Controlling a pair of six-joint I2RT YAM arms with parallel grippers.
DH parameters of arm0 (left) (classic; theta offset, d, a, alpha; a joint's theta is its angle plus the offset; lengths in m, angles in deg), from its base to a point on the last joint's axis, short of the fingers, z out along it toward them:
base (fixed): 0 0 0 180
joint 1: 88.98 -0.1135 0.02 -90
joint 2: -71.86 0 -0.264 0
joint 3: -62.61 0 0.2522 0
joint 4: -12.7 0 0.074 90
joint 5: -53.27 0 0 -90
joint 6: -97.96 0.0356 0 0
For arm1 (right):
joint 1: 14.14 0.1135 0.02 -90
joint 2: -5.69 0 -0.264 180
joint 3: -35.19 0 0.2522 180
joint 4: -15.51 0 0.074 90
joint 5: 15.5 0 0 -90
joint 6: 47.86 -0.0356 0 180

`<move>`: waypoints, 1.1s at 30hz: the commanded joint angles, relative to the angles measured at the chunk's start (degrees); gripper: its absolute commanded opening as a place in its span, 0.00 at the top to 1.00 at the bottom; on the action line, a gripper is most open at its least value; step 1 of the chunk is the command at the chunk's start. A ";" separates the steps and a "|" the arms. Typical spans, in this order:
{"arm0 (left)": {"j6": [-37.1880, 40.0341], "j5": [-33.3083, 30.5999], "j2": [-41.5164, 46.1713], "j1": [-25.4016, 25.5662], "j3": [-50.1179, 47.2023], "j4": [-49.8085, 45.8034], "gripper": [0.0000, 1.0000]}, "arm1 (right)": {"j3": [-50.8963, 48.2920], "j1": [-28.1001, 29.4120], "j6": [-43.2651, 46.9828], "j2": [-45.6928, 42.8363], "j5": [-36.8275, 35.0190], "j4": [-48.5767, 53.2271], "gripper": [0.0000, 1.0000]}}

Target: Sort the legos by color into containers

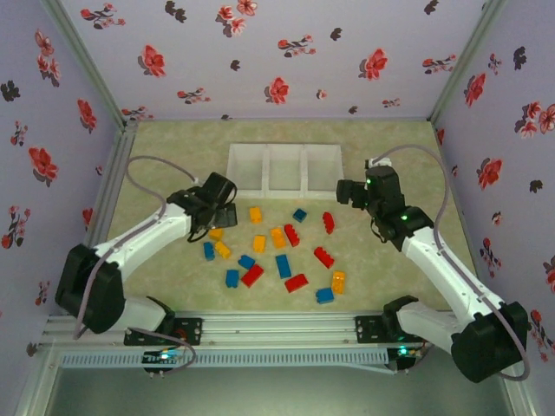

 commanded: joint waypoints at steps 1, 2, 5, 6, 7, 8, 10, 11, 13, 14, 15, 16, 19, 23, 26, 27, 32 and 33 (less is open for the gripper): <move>7.15 4.05 -3.30 0.09 0.68 -2.02 0.05 | 1.92 0.79 0.16 0.03 0.49 2.34 0.01; 8.66 5.41 -4.57 -0.17 0.79 -1.94 0.06 | 1.84 0.84 0.24 -0.12 0.38 2.37 0.01; 12.56 7.53 -8.44 -0.55 1.79 -2.57 0.08 | 1.65 0.88 0.25 -0.17 0.38 2.28 0.01; 13.50 7.48 -9.93 -0.55 2.27 -3.15 0.10 | 1.74 0.94 0.25 -0.14 0.39 2.35 0.01; 14.03 7.30 -11.16 -0.68 2.77 -3.62 0.12 | 1.82 0.97 0.32 -0.09 0.27 2.42 0.01; 14.74 7.36 -12.51 -0.72 3.51 -4.16 0.14 | 1.92 0.99 0.33 -0.06 0.29 2.54 0.01; 15.62 7.44 -15.07 -0.79 4.84 -5.19 0.16 | 2.09 0.98 0.51 -0.07 0.14 2.92 0.01; 15.86 7.38 -16.28 -0.86 5.53 -5.57 0.18 | 2.13 0.98 0.73 -0.11 -0.06 2.97 0.01; 16.08 7.39 -17.67 -0.90 6.25 -5.94 0.20 | 2.18 0.98 0.93 -0.09 -0.37 3.26 0.01; 16.14 7.38 -18.20 -0.86 6.47 -5.90 0.22 | 2.26 0.97 0.91 -0.11 -0.46 3.42 0.01; 16.03 7.38 -18.56 -0.90 6.57 -5.98 0.24 | 2.27 0.99 1.04 -0.10 -0.41 3.52 0.01; 15.99 7.39 -18.83 -0.90 6.62 -5.98 0.26 | 2.19 0.98 1.11 -0.09 -0.42 3.68 0.01; 15.78 7.09 -19.29 -0.90 6.71 -6.23 0.34 | 2.09 0.97 1.12 -0.18 -0.58 4.01 0.01; 15.47 6.47 -19.13 -0.94 6.71 -6.78 0.42 | 1.76 0.97 0.96 -0.44 -0.56 4.04 0.01; 15.28 6.23 -18.64 -0.98 6.71 -6.95 0.49 | 1.65 1.06 0.74 -0.43 -0.26 3.93 0.01; 15.20 6.13 -18.51 -0.99 6.71 -6.97 0.51 | 1.65 1.06 0.69 -0.43 -0.16 3.86 0.01; 14.24 4.93 -18.07 -0.97 6.88 -6.52 0.63 | 1.65 1.17 0.73 -0.47 0.05 4.06 0.02; 14.01 4.76 -17.93 -0.99 7.00 -6.38 0.65 | 1.65 1.24 0.78 -0.50 0.13 4.15 0.02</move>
